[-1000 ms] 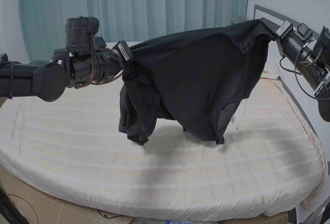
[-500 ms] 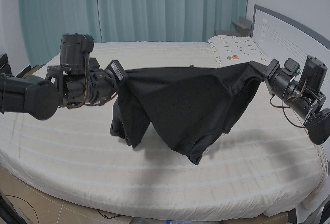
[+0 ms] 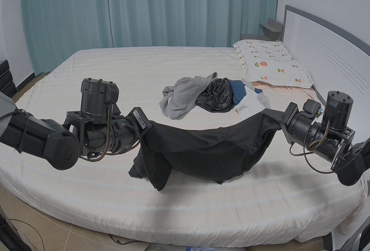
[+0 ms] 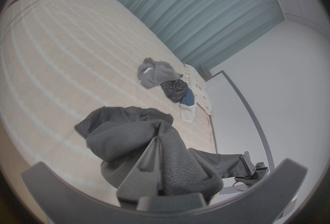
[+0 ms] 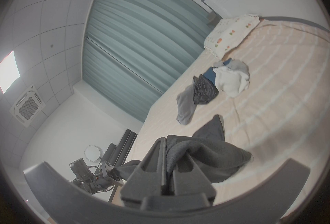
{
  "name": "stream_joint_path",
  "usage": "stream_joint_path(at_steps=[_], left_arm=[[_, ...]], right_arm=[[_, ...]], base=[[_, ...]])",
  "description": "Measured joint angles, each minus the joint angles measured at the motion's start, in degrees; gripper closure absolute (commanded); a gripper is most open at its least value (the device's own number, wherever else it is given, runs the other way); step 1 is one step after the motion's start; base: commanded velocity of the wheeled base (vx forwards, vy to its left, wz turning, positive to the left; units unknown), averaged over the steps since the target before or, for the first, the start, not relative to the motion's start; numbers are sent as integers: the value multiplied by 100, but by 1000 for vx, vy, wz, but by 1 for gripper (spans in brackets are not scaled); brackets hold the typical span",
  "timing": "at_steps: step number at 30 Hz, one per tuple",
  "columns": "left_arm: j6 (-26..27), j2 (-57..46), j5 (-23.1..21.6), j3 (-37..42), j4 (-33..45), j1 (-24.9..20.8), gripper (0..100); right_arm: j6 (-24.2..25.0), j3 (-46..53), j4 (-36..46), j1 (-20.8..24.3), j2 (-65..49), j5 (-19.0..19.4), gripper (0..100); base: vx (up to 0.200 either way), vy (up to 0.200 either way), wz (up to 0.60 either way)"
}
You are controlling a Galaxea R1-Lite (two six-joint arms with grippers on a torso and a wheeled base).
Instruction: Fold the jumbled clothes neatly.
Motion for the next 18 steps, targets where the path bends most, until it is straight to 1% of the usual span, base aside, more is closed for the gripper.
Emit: stream_joint_path(at_steps=[2,8,11,14,18], left_arm=[[-88,63,16,119,-44,-23,100],[-317,155,11,279,-63,-66,100],[-419,172,16,307,-66,-72,100],[-508,174,17,312,-69,-72,100],[-580,152,-22,329,-72,-63,100]], right_arm=[[37,85,-23,41,69,-5,100],[195,240,-332,71,245,-9,100],[228,269,-586,61,330,-20,100],[228,324,-672,57,397,-35,100],[224,366,-688,66,446,-41,100]], base=[[-200,0,0],[0,0,0],[0,0,0],[0,0,0],[0,200,0]])
